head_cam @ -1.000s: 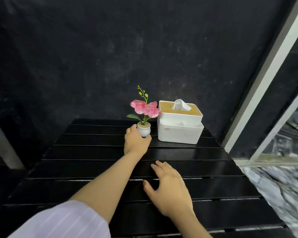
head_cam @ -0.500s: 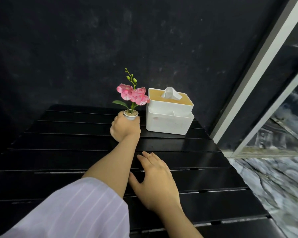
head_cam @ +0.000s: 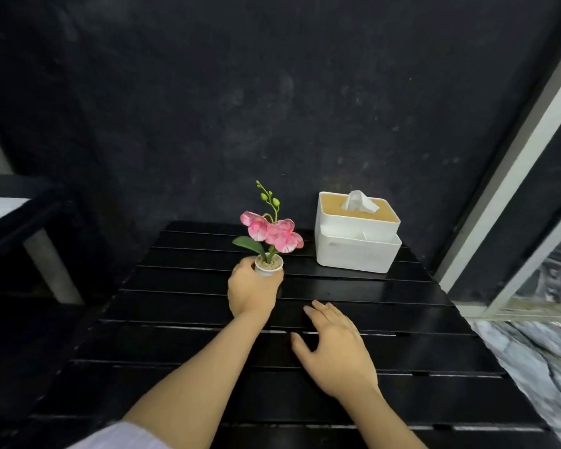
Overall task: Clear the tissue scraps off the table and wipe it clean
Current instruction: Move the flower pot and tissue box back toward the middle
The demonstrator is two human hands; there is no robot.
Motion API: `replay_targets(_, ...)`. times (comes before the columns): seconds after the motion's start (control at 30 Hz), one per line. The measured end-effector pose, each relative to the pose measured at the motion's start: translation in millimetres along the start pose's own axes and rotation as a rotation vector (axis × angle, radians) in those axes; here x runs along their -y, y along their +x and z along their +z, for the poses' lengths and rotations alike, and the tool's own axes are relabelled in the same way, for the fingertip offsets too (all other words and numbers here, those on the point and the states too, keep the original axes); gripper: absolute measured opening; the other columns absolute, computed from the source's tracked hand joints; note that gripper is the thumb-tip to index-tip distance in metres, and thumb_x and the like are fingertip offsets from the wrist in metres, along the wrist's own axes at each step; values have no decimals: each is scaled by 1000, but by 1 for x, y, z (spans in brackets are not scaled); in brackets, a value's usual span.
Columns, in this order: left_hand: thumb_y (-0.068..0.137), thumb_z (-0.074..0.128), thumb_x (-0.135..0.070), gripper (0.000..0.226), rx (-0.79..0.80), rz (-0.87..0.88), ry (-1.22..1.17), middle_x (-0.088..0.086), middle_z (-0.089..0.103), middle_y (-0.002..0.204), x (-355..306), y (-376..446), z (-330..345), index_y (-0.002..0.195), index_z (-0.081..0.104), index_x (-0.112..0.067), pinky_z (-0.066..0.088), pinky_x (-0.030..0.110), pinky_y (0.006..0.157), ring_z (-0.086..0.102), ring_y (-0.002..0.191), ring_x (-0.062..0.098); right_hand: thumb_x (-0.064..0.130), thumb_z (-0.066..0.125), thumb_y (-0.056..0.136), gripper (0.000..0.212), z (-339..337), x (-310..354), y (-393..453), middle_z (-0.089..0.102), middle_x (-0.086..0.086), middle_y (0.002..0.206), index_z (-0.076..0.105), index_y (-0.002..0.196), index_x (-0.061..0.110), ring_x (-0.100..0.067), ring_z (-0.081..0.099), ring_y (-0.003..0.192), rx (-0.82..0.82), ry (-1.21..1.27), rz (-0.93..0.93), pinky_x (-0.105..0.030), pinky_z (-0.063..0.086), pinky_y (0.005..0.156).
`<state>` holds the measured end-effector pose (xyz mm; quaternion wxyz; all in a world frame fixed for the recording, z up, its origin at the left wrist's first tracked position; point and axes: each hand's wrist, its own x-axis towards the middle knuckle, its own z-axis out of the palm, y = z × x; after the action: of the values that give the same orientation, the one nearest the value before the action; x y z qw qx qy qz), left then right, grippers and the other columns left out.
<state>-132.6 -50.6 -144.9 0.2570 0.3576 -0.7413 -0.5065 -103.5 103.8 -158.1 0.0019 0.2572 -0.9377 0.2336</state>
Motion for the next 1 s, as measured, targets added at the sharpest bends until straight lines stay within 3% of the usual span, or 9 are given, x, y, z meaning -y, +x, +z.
replay_targets(0.4, 70, 77, -31, 33, -7, -11, -56, -5, 55, 95, 15, -53, -68, 96, 59, -21, 39, 26, 70, 55, 85, 14, 50, 43, 87, 59, -6, 8, -6, 30, 6, 152, 35, 139, 24, -13, 17, 143, 33, 1, 20, -33, 15, 119)
replay_targets(0.57, 71, 77, -30, 33, -23, 10, -80, -10, 51, 93, 21, -63, -79, 96, 56, -23, 38, 22, 64, 51, 79, 4, 49, 45, 87, 58, -6, 8, -5, 32, 5, 151, 37, 138, 23, -14, 19, 142, 28, -5, 21, -34, 17, 119)
replay_targets(0.77, 71, 74, -39, 39, -4, 69, 16, -17, 52, 91, 26, -61, -71, 105, 59, -28, 44, 30, 79, 48, 97, 7, 49, 45, 87, 59, -4, 6, -4, 32, 5, 151, 37, 138, 22, -14, 19, 142, 26, -11, 16, -33, 16, 119)
replay_targets(1.0, 68, 70, -43, 48, 69, 109, 143, -31, 32, 78, 28, -60, -68, 114, 56, -36, 47, 37, 84, 51, 108, 18, 48, 46, 86, 59, -2, 4, -2, 33, 3, 151, 38, 138, 21, -15, 20, 142, 19, -16, 4, -33, 17, 118)
